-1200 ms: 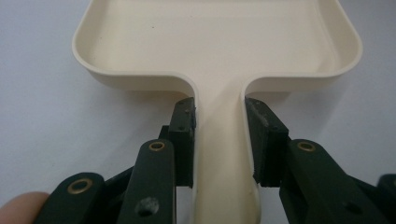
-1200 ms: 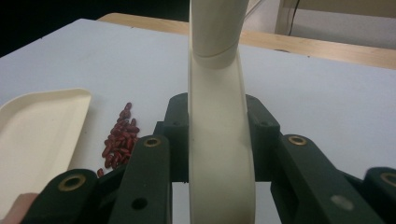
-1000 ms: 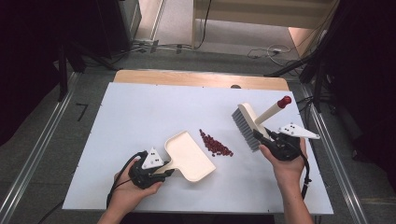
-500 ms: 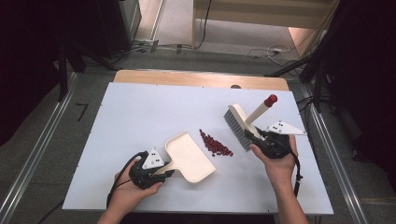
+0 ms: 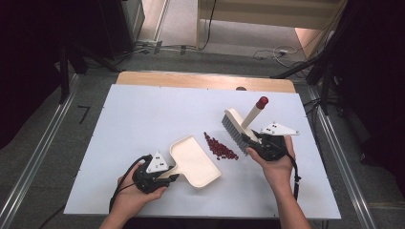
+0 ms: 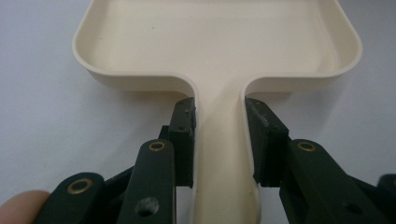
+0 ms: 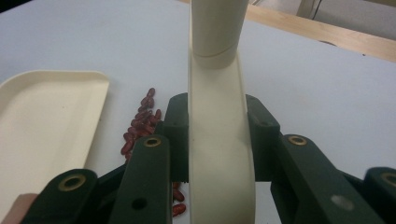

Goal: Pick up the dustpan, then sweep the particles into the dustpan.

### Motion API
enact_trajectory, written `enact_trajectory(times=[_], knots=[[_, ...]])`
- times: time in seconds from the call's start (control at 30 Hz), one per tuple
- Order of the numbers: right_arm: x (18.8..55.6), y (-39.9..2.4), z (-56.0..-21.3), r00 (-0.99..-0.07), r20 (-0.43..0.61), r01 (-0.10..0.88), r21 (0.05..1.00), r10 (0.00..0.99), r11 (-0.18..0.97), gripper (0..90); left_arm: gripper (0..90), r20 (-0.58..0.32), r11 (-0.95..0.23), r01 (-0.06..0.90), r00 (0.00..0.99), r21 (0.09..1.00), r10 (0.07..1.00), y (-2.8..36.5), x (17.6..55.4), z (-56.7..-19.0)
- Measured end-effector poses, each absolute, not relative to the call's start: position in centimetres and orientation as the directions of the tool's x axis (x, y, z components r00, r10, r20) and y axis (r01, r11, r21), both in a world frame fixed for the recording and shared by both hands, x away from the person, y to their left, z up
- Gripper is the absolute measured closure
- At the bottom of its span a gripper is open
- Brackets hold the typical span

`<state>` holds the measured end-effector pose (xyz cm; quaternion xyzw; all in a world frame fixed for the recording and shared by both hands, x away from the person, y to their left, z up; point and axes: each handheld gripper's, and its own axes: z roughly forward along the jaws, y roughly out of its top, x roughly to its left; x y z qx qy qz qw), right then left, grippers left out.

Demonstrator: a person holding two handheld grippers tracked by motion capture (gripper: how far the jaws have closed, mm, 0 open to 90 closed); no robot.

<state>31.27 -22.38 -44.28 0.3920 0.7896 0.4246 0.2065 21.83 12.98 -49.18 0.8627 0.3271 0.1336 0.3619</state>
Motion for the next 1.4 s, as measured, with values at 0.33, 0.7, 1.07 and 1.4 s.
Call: enact_trajectory(times=[0.33,0.7,1.07,1.4], knots=[[32.5,-21.0,-44.2,-0.617,-0.031,0.454,0.802,0.786,0.388,65.9,66.6,-0.022,-0.522,0.483,0.749,0.703,0.663,13.1,22.1,-49.2],[34.3,-19.4,-44.3,-0.638,-0.077,0.449,0.771,0.766,0.451,65.9,66.6,-0.052,-0.508,0.517,0.734,0.690,0.677,14.2,23.8,-49.0],[34.5,-17.2,-45.2,-0.687,-0.111,0.429,0.736,0.718,0.524,65.9,66.6,-0.036,-0.581,0.490,0.783,0.650,0.621,13.1,24.5,-48.9],[33.4,-16.0,-45.3,-0.738,-0.142,0.383,0.716,0.659,0.583,65.9,66.7,-0.031,-0.602,0.488,0.792,0.631,0.609,12.5,24.7,-48.9]])
